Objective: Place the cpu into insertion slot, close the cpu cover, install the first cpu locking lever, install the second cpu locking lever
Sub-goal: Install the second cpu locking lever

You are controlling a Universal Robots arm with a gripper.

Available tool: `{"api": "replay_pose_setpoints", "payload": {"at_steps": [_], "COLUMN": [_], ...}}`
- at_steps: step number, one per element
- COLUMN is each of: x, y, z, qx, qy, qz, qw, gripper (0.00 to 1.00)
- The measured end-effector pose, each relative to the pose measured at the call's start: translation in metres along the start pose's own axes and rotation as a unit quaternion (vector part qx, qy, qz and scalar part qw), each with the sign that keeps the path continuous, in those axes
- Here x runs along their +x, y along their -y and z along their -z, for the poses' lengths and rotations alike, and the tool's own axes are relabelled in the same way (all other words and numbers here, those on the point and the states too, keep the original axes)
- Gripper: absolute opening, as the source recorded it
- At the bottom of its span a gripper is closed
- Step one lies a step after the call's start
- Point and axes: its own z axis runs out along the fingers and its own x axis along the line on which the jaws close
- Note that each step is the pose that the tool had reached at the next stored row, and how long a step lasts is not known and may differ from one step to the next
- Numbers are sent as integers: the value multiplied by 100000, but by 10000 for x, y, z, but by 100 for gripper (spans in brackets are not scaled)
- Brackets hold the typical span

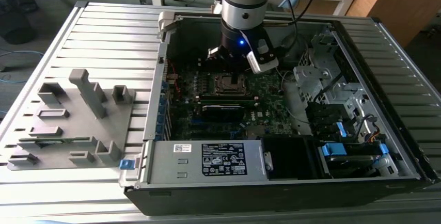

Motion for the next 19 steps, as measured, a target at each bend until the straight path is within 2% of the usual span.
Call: {"api": "replay_pose_setpoints", "payload": {"at_steps": [4,10,13,16,18,19], "x": [14,19,20,20,20,20], "y": [37,40,40,41,41,41], "z": [-17,-21,-30,-30,-34,-34], "qx": [187,319,337,344,372,372], "qy": [18,18,-257,-285,-774,-777], "qz": [5,22,-2,1,-35,-32], "qw": [100000,99999,99999,99999,99996,99996], "gripper": [11,11,11,11,11,11]}}
